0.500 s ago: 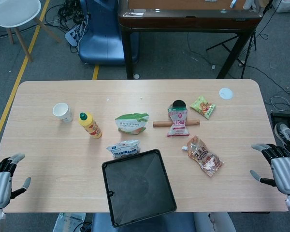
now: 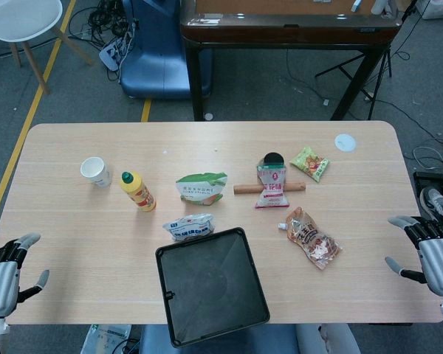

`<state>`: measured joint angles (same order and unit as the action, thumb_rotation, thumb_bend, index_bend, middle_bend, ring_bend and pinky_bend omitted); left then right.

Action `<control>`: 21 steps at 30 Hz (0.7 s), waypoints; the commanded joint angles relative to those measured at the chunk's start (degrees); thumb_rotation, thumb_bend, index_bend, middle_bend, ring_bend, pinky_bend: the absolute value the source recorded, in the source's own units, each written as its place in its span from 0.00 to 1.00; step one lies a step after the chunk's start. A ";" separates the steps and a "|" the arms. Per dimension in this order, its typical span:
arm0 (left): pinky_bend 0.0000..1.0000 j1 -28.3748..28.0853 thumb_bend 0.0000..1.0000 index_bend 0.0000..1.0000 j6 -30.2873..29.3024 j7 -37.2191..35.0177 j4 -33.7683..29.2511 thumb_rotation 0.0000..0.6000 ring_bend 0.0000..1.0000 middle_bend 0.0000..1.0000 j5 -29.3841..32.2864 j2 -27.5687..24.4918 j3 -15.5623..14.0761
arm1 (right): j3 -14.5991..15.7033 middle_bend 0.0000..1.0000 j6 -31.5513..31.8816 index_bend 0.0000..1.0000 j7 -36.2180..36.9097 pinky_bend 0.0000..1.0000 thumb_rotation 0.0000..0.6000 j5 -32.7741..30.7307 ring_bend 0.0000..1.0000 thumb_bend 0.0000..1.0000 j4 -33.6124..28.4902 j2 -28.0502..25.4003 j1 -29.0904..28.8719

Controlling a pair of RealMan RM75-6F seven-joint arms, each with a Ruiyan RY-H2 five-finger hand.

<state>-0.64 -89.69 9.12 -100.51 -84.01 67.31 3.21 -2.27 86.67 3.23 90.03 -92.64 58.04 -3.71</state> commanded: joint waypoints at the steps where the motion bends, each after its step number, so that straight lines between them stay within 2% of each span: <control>1: 0.18 -1.22 0.27 0.20 1.60 -2.54 0.45 1.00 0.16 0.19 -0.22 -0.25 0.55 | -1.07 0.26 1.41 0.24 -1.01 0.21 1.00 -0.23 0.20 0.20 -0.73 -0.44 0.12; 6: 0.18 -4.19 0.27 0.20 5.82 -7.81 1.61 1.00 0.16 0.19 -0.83 -0.69 1.26 | -2.55 0.26 2.75 0.24 -1.33 0.21 1.00 -1.00 0.20 0.19 -2.29 -1.63 0.05; 10: 0.18 -7.63 0.27 0.18 11.29 -16.57 3.47 1.00 0.16 0.19 -1.03 -0.99 1.82 | -3.13 0.26 3.06 0.24 -1.00 0.21 1.00 -1.43 0.20 0.20 -3.30 -2.83 0.06; 21: 0.18 -17.39 0.24 0.11 24.77 -28.15 8.47 1.00 0.16 0.18 -2.47 0.76 2.09 | -3.13 0.26 3.69 0.24 -1.77 0.21 1.00 -1.74 0.20 0.19 -4.99 -4.22 0.75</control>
<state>-16.28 -66.80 -17.28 -93.40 -86.08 67.21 5.16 -5.41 90.36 1.47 88.30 -97.62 53.83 -2.97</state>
